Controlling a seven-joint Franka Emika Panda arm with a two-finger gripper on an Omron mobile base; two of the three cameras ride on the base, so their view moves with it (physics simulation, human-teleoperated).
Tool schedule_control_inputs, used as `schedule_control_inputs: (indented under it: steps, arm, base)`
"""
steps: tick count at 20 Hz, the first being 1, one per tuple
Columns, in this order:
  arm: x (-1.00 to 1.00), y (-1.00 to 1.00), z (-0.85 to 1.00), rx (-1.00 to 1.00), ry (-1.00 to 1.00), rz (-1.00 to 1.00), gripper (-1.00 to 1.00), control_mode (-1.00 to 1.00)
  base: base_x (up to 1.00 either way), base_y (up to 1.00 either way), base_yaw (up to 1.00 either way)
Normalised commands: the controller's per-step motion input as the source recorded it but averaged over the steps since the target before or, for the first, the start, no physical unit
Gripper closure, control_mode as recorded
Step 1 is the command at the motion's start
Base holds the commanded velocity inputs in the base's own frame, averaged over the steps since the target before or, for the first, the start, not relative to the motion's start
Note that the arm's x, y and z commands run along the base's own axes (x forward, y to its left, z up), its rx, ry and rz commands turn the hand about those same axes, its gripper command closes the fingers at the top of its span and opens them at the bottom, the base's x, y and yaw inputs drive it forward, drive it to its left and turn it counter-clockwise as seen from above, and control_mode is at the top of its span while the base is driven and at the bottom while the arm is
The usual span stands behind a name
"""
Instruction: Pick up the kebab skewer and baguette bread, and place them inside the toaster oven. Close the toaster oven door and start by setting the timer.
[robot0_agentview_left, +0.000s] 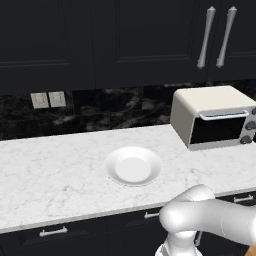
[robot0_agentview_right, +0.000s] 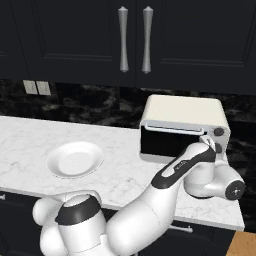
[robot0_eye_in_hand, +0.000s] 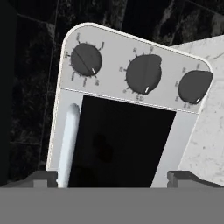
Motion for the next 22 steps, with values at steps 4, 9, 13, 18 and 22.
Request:
schedule_control_inputs:
  steps: [4,9,13,18,22]
  arm:
    - [0.27,0.00,-0.31,0.02,0.00,-0.12,-1.00,-1.00]
    - [0.01,-0.11,-0.03,0.13,-0.06,-0.11,-1.00,-1.00]
    - [0.01,-0.13,-0.09,0.15,-0.05,-0.05,-1.00,-1.00]
    - [0.17,-0.02,-0.10,0.10,-0.09,-0.02,-1.00,-1.00]
    - [0.21,-0.11,-0.01,0.08,-0.14,0.00,-1.00,-1.00]
  base:
    - [0.00,0.00,0.00]
    - [0.00,0.00,0.00]
    - [0.00,0.00,0.00]
    - [0.00,0.00,0.00]
    - [0.00,0.00,0.00]
